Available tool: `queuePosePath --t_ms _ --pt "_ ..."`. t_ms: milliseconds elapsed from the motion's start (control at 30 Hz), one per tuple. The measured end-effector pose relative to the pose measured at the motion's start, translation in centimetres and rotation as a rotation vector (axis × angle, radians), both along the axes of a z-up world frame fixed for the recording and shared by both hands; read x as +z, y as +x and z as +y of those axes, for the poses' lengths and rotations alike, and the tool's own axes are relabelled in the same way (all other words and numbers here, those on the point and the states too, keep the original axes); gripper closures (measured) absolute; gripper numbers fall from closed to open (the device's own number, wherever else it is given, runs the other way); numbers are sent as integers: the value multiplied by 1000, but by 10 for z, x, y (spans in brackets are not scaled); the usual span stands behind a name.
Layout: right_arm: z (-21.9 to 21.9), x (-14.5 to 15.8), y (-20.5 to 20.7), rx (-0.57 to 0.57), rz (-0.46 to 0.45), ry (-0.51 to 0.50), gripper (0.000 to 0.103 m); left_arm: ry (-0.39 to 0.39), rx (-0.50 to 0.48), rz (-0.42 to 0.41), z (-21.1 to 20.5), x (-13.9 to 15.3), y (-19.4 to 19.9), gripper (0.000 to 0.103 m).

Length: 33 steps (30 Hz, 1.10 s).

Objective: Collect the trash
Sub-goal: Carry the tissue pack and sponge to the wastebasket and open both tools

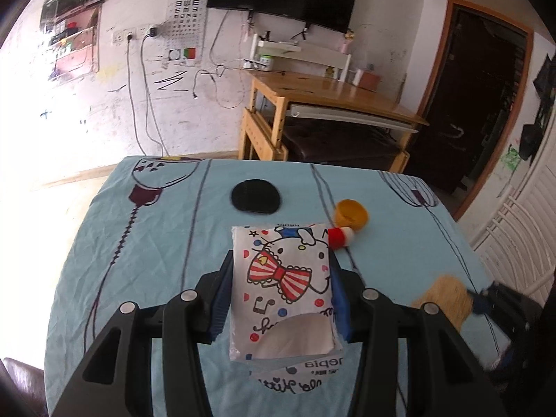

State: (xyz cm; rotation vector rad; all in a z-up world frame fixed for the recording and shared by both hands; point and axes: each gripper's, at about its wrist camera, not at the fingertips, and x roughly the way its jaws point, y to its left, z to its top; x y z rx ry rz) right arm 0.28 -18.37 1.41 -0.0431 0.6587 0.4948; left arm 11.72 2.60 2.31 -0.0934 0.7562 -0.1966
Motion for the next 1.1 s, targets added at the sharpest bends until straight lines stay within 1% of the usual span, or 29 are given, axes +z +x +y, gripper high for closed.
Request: queuePosePath --t_ms 267,533,667,733,833,933,967,1033,1100 --pt "-68 7 3 -139 -56 50 46 46 -55 -4 -39 6 -3 59" --pt "-139 19 1 -273 -112 100 46 118 -133 -31 -100 19 -6 59" --pt "-168 28 -1 -337 -144 124 46 133 -178 -40 -130 23 -8 59" --pt "-187 28 -2 -375 -144 132 46 141 -213 -42 -152 25 -8 59" --pt "-215 24 -2 -443 -133 128 46 114 -275 -35 -179 27 -8 59" --pt "-247 14 -2 -501 -116 197 46 57 -346 -6 -206 27 -4 59" --pt "-255 9 -2 -519 -102 208 46 48 -361 0 -213 27 -2 59" --pt "-273 -1 2 -573 -68 201 46 33 -392 19 -232 25 0 59" --pt "-285 -7 1 -588 -51 214 46 12 -419 38 -249 22 0 59"
